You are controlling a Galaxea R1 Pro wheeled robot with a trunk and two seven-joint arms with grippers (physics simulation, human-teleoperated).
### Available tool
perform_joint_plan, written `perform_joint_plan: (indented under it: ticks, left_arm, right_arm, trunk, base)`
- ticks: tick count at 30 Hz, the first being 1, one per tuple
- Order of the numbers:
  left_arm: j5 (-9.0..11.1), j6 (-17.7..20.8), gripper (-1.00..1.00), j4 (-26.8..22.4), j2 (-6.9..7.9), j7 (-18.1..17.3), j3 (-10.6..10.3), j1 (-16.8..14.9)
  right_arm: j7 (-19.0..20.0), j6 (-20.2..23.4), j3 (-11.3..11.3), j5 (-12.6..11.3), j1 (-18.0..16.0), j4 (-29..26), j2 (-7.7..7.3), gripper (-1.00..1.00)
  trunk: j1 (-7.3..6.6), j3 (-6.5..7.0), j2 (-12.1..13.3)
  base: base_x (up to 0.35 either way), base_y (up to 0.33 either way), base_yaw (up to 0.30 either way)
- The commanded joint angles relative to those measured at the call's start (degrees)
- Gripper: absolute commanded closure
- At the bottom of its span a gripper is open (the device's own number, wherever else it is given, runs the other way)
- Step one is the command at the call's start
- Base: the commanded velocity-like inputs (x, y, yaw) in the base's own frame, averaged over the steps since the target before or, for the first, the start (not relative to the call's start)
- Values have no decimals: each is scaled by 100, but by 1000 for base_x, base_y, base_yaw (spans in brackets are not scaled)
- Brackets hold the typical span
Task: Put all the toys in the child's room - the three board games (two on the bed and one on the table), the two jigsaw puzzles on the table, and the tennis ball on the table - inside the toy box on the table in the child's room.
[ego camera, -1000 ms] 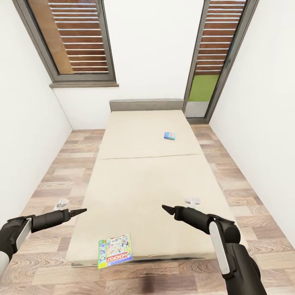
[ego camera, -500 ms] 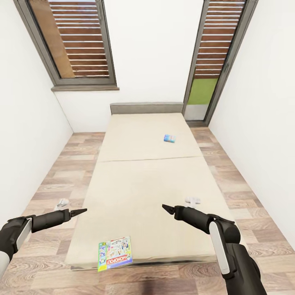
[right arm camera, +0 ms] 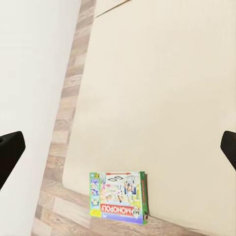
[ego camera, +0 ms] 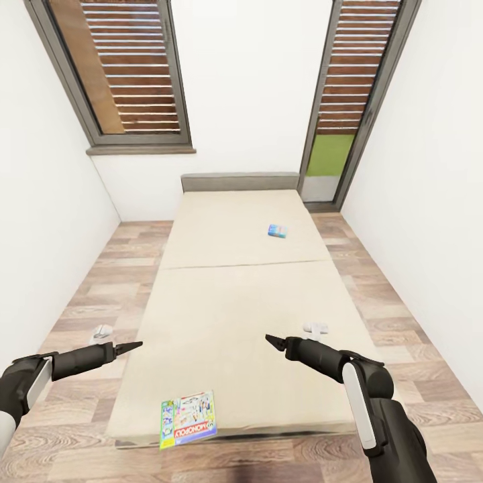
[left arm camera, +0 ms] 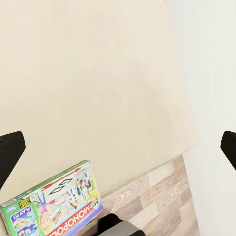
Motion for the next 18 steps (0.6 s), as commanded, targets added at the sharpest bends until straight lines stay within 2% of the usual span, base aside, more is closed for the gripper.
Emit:
perform_joint_plan:
  ticks: [1,18]
  left_arm:
    - [19,53,-100,0,1,-13,5,-4]
    - [19,49,-100,0,-6,0,10,-4]
  right_arm:
    - [7,43,-15,-26,-5,-4,6,-100]
    - [7,36,-15,-26,-5,-4,6,-100]
  trunk:
    - [3,-1,-10]
    - [3,138,-10]
  base:
    - [0,0,0]
    - [0,0,0]
